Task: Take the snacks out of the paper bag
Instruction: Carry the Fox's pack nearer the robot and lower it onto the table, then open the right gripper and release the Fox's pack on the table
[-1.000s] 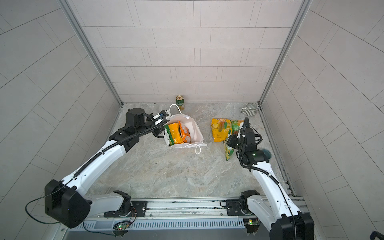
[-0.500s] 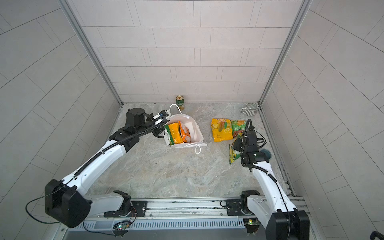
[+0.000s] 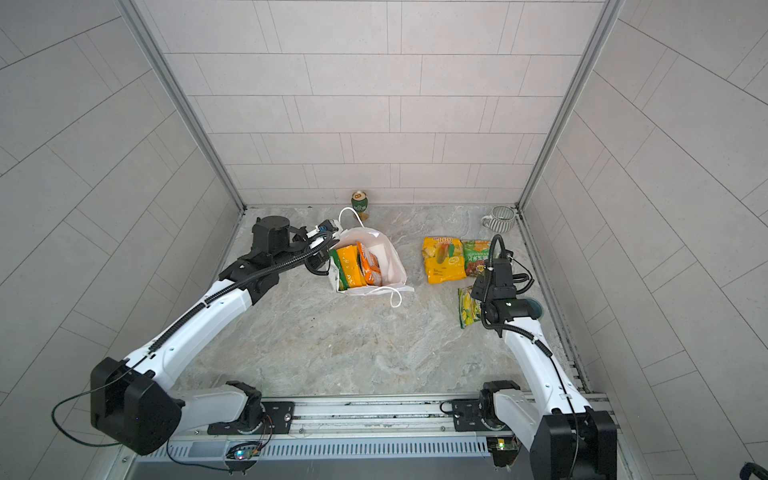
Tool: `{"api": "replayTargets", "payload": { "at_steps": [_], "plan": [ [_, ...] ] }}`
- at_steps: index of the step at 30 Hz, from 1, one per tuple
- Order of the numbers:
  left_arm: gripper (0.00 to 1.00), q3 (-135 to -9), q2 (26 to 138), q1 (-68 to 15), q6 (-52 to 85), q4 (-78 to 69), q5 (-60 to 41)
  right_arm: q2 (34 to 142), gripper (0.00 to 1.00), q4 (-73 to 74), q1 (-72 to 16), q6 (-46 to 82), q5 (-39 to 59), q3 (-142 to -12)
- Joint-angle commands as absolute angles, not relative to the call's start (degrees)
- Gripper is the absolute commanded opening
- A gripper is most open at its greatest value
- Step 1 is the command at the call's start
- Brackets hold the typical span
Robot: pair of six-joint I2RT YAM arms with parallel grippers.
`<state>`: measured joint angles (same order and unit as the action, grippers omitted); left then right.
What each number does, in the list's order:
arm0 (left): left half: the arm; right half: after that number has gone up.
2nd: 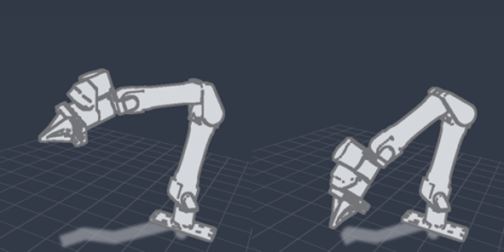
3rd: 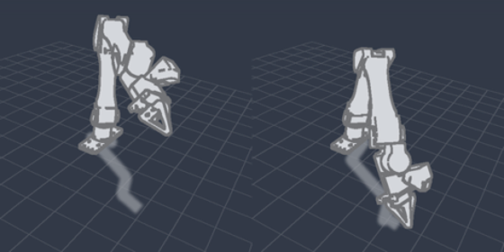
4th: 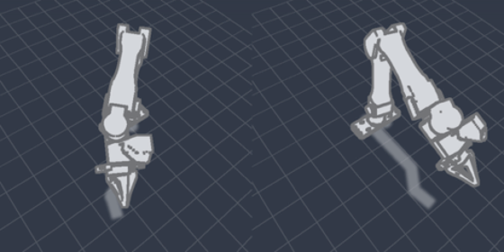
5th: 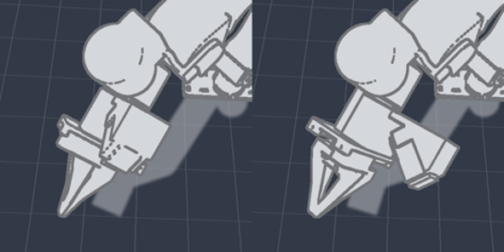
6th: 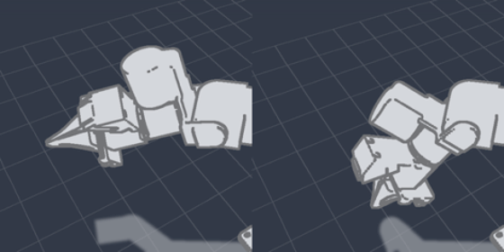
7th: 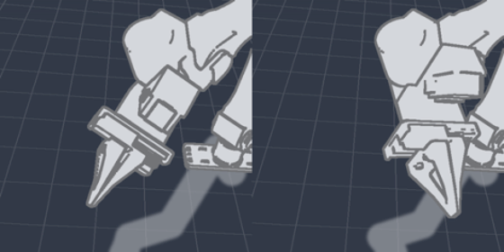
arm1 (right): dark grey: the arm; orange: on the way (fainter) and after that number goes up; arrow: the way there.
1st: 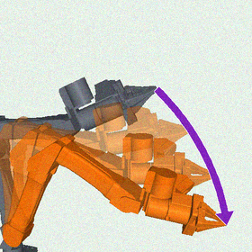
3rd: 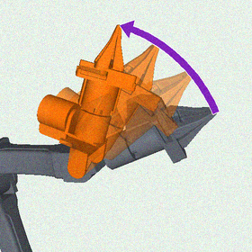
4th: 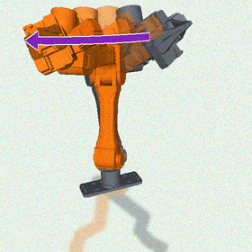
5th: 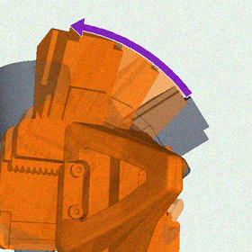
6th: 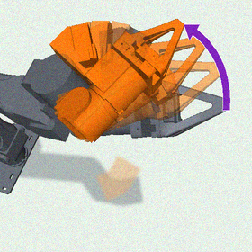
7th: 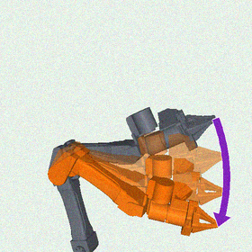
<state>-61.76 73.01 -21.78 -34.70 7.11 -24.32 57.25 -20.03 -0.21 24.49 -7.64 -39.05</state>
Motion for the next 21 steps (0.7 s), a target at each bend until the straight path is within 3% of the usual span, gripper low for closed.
{"api": "replayTargets", "payload": {
  "at_steps": [1, 10, 12, 15, 18, 21],
  "plan": [
    [0.00, -61.61, 73.26, -22.15, -34.24, 4.84, -25.55, 57.39, 0.26, -19.72, 0.00, 24.64, -8.19, -41.35],
    [0.00, -61.89, 73.88, -22.15, -33.85, 4.41, -25.71, 54.74, 0.41, -22.22, -0.25, 29.84, -1.08, -37.89],
    [0.00, -61.96, 74.12, -22.15, -33.86, 4.18, -25.67, 53.79, 0.56, -22.66, -0.59, 32.88, -0.15, -35.06],
    [0.00, -62.12, 74.71, -22.15, -33.66, 3.76, -25.93, 52.31, 0.63, -23.08, -0.70, 37.46, -1.18, -29.06],
    [0.00, -62.46, 75.45, -22.15, -33.37, 3.75, -26.37, 50.22, 0.82, -21.08, -0.38, 40.85, -1.26, -24.73],
    [0.00, -62.56, 75.61, -22.14, -33.31, 3.78, -26.63, 49.13, 0.85, -20.12, 1.35, 43.15, -0.63, -23.93]
  ]
}}
